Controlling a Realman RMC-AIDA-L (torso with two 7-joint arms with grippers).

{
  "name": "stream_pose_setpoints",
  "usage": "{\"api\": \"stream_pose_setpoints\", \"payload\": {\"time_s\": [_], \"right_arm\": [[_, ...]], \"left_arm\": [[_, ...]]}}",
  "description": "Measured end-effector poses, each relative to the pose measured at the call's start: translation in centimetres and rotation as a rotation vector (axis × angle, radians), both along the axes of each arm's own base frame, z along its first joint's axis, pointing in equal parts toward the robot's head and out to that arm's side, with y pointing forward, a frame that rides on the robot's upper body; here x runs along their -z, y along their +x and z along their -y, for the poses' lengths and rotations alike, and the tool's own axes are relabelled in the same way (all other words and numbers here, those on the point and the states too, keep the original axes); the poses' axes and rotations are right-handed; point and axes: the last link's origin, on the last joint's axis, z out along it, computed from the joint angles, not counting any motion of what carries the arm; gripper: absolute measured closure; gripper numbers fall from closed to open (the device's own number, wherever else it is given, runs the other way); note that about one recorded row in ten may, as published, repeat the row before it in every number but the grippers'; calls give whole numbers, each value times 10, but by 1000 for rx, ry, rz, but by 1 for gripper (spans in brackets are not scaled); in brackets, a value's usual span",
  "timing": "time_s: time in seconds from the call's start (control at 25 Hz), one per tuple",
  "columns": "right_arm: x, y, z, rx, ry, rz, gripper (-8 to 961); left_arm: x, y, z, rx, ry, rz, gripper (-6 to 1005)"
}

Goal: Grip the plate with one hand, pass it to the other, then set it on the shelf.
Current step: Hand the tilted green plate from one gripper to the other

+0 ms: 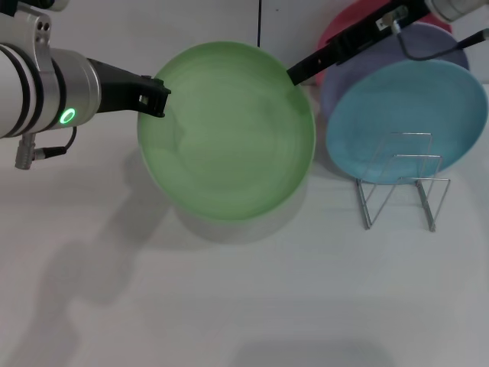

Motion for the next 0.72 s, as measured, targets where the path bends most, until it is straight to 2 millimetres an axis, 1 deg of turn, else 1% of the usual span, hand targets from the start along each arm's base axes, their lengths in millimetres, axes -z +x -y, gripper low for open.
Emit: {"api": "stream_pose_setpoints", "payload": {"time_s": [0.36,0.56,0.72], "right_arm": [[14,-2,-4,-10,6,4,219],[25,-3,-7,-17,-6,22,218],[30,-4,-8,-22,-1,30,217]], "left_arm": [[-2,-1,-1,-1,4,2,961],[-2,0,-1,4,8,3,961],[-3,0,-1,4,9,3,961]]}}
